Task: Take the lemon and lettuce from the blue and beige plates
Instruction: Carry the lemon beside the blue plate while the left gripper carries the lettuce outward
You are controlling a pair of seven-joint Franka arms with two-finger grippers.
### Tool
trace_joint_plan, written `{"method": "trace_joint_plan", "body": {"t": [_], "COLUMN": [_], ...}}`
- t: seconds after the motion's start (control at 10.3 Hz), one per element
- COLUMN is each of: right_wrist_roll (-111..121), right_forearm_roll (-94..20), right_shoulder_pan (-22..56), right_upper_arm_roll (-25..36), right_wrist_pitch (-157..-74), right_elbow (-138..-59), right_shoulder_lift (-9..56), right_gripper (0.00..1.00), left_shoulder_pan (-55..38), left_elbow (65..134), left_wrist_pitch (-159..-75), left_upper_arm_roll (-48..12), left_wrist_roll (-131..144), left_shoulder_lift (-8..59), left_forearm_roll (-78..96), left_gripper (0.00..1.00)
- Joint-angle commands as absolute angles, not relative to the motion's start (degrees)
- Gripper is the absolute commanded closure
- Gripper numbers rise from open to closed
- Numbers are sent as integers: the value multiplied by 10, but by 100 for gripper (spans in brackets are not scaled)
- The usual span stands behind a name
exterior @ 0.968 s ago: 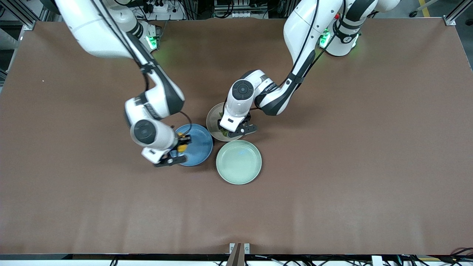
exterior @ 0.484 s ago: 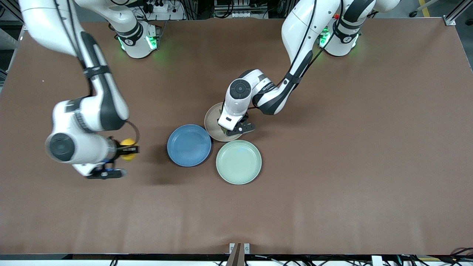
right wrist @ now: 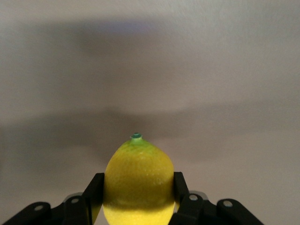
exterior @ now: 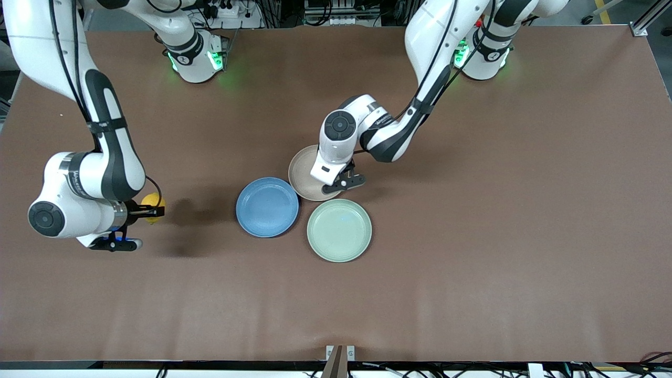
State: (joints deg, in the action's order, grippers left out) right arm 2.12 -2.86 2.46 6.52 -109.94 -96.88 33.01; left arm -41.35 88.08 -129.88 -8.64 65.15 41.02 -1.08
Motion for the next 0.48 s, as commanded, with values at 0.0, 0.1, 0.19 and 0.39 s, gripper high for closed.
{"method": "trace_joint_plan", "body": {"t": [0.0, 0.1, 0.19, 0.39], "right_wrist_roll": [37, 38, 37, 36], "right_forearm_roll": [-82, -85, -86, -87], "right_shoulder_pan": [23, 23, 23, 22], "right_upper_arm_roll": [65, 65, 65, 65], "right_wrist_pitch": [-1111, -1108, -1107, -1107], "right_elbow": [-983, -983, -983, -983], "right_shoulder_lift": [363, 364, 364, 364], "right_gripper": [100, 100, 100, 51], "left_shoulder_pan": [-376, -348, -311, -226], "left_elbow": [896, 897, 900, 924], "left_wrist_pitch": [-1210, -1169, -1132, -1113], "left_upper_arm_roll": [-86, -86, -87, -87], "left_wrist_roll": [621, 570, 512, 386], "left_shoulder_lift": [324, 298, 280, 268], "left_forearm_roll": [-40, -40, -40, -41], "left_gripper": [100, 100, 100, 100]}}
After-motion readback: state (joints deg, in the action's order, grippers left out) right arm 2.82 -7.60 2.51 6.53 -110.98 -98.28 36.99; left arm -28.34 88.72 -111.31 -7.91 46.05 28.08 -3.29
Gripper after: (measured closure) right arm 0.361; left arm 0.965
